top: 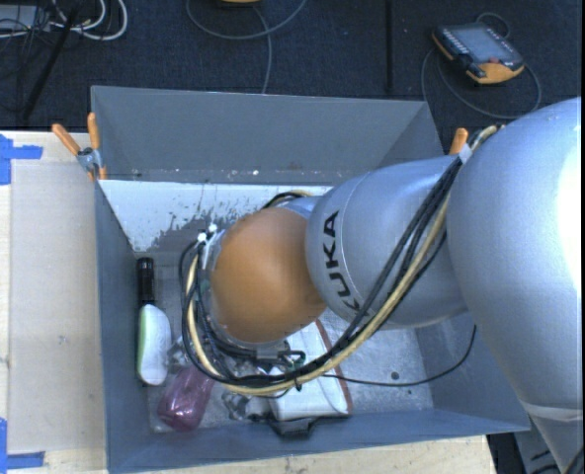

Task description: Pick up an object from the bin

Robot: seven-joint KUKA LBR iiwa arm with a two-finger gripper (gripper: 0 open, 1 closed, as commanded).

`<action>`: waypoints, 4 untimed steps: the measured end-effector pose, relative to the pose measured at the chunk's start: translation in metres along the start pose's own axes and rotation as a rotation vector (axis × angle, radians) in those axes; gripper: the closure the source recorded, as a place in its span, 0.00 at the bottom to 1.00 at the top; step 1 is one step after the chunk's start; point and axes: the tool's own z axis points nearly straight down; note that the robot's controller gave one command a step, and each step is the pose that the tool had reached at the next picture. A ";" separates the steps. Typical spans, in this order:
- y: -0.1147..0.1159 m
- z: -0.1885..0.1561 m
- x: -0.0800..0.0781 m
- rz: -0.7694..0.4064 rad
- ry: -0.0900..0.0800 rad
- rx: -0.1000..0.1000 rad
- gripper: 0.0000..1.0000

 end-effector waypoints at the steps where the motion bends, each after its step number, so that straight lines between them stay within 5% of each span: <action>1: 0.020 0.012 -0.001 -0.035 -0.018 0.013 1.00; 4: 0.021 0.002 0.000 -0.034 -0.010 0.006 1.00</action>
Offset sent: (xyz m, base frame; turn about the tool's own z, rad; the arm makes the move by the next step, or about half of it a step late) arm 0.0000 0.0000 0.0000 0.0000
